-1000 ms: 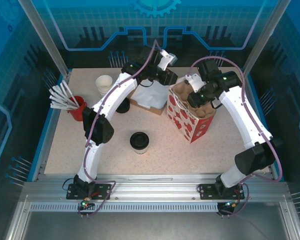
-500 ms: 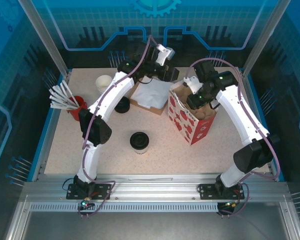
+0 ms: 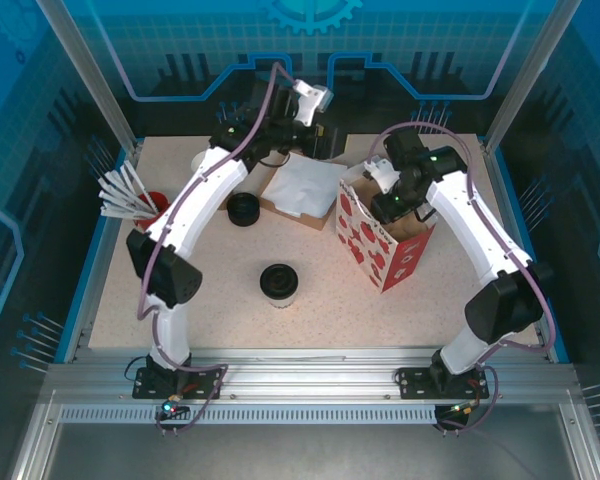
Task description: Pack the takeout coffee
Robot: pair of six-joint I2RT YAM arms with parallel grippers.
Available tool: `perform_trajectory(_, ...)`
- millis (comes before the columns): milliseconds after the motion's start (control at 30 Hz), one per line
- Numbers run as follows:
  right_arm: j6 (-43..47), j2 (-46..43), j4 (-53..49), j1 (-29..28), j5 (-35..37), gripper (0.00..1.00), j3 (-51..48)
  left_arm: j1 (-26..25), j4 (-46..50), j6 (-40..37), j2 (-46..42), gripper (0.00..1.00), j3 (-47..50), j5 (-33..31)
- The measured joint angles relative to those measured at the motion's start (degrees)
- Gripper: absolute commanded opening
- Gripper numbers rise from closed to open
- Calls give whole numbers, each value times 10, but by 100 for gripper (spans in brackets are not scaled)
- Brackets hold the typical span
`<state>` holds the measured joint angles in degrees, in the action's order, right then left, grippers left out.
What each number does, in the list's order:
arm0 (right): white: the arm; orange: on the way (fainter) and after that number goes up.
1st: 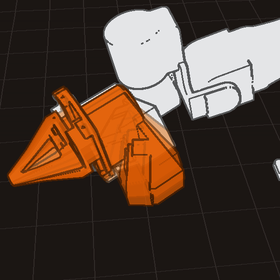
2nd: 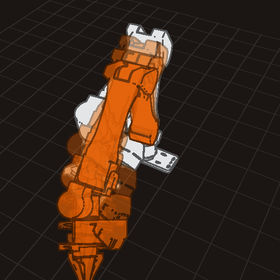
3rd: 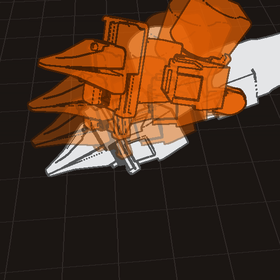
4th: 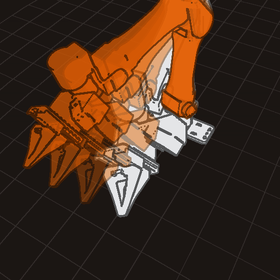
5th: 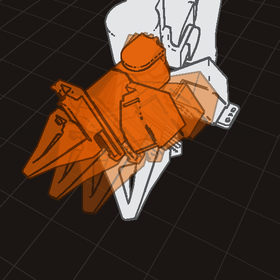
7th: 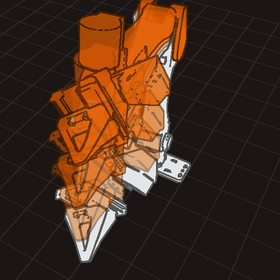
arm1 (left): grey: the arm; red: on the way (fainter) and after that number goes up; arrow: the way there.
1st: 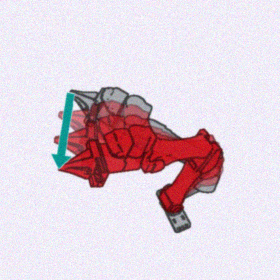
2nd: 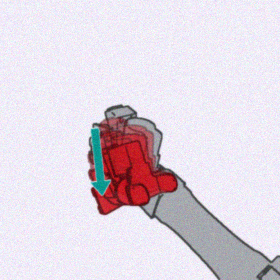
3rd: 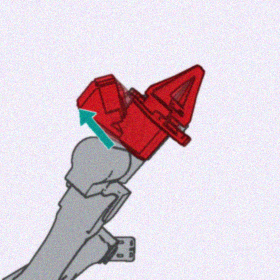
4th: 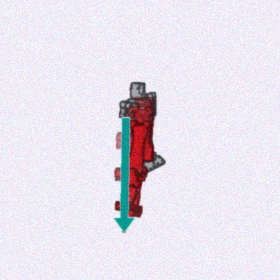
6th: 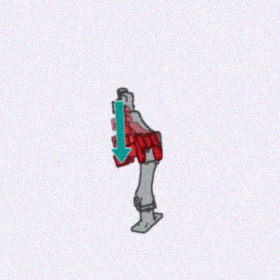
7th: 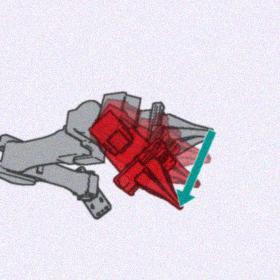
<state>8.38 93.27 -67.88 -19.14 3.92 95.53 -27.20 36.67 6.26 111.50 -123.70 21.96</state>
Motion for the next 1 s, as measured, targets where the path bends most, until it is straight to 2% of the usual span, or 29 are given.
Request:
perform_trajectory(300,-3,10,18,0,0,33,-31,0,-84,44,-180,70,245,-23)
perform_trajectory(467,-6,16,34,0,0,33,-55,0,-119,66,-249,70,336,-37)
perform_trajectory(667,-9,30,63,1,-3,33,-87,0,-143,80,-300,70,399,-48)
perform_trajectory(1000,-9,40,115,5,-14,35,-138,0,-157,89,-341,70,441,-55)
